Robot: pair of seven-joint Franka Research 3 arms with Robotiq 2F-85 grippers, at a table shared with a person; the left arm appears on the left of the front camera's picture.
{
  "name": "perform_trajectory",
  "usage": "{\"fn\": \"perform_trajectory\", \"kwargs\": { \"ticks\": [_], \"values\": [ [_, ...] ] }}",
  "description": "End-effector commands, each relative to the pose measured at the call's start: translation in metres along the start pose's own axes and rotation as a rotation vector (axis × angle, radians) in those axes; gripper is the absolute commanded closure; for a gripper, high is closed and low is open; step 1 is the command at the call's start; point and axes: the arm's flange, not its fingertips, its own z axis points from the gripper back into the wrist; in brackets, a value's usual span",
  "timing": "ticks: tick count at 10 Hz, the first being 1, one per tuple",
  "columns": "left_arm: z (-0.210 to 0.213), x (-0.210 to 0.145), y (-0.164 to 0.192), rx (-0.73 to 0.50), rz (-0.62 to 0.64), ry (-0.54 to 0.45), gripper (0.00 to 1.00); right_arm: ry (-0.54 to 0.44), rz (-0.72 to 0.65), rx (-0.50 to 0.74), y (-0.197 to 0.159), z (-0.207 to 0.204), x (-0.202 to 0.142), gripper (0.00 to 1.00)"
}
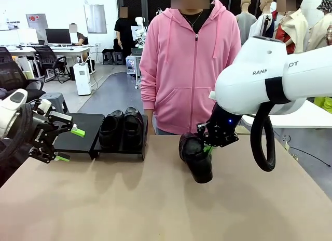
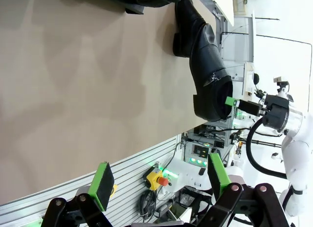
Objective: Organize the shoes by placing them on the stand.
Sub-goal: Pick up one Shoe and place it in the middle of the table.
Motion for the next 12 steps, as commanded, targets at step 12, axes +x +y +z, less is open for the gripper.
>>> {"fn": "perform_trajectory", "kwargs": {
  "ticks": [12],
  "values": [
    [0.004,-0.001,-0.002,0.005,0.008,0.005,0.0,-0.04,-0.231,0.2,0.119,-0.15,-0.109,1.0]
  ]
}}
